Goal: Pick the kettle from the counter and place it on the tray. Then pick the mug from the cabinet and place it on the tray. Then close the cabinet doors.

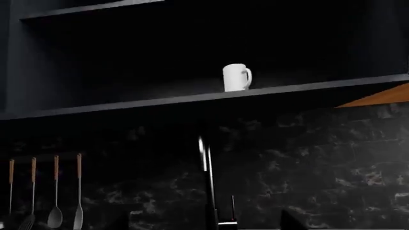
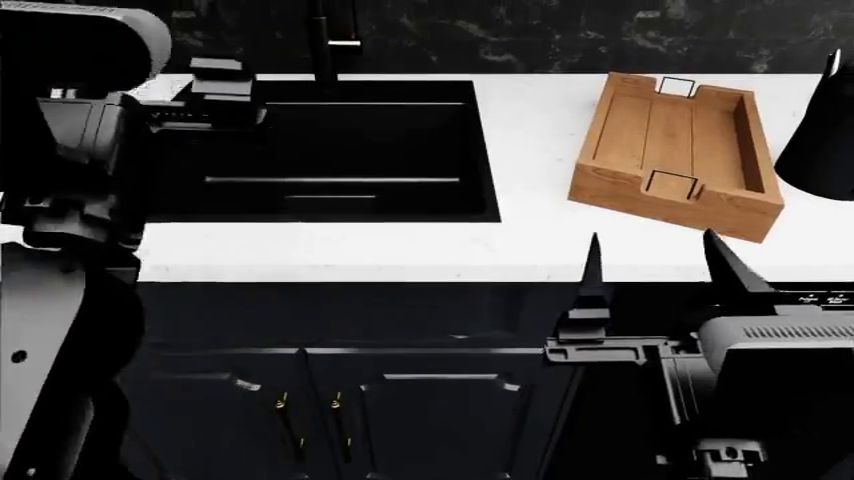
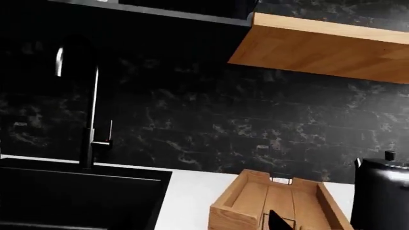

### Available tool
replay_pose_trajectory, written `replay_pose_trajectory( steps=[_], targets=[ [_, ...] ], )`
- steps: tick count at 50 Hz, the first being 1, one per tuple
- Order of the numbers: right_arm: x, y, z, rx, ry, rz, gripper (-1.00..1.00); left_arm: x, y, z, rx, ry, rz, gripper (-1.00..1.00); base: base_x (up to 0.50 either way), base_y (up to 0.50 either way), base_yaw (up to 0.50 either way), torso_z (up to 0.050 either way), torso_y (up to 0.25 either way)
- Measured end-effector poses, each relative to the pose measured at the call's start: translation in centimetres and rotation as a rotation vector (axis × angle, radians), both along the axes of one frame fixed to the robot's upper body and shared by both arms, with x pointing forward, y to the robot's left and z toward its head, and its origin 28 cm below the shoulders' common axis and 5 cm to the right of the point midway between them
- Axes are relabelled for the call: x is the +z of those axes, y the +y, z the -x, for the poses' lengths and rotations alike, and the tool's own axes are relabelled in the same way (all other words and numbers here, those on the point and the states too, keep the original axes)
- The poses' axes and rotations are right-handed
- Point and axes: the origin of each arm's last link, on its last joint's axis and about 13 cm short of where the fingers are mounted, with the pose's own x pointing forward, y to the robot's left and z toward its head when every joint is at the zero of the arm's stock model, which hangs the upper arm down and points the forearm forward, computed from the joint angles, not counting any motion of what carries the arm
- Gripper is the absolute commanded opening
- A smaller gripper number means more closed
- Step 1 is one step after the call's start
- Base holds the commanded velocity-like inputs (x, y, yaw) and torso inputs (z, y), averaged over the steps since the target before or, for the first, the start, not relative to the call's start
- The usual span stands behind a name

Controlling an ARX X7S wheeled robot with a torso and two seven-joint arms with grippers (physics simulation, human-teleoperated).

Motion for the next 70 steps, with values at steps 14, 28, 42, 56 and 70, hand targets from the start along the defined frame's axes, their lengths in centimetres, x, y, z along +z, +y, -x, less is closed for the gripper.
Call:
replay_pose_trajectory(
  steps=[14,28,42,56,70],
  targets=[
    [3.5,0.4,1.1,0.018,-0.092,0.028,1.00,14.3,-0.5,-1.8,0.015,-0.092,-0.006,1.00,0.00,0.00,0.00,0.050,0.000],
    [4.4,0.5,2.1,0.022,-0.098,0.061,1.00,25.1,-1.9,-4.0,0.046,-0.019,0.004,1.00,0.00,0.00,0.00,0.050,0.000],
    [4.7,0.2,2.8,0.019,-0.100,0.060,1.00,28.5,-3.1,-3.8,0.060,0.059,-0.030,1.00,0.00,-0.45,0.00,0.002,0.000],
    [6.8,-0.5,3.2,0.021,-0.133,0.071,1.00,29.3,-3.4,-3.4,0.064,0.076,-0.044,1.00,0.00,-0.13,0.00,0.000,0.000],
    [14.2,-1.4,4.8,-0.005,-0.207,0.095,1.00,29.8,-3.0,-2.8,0.076,0.070,-0.044,1.00,0.23,0.00,0.00,0.000,0.000]
  ],
)
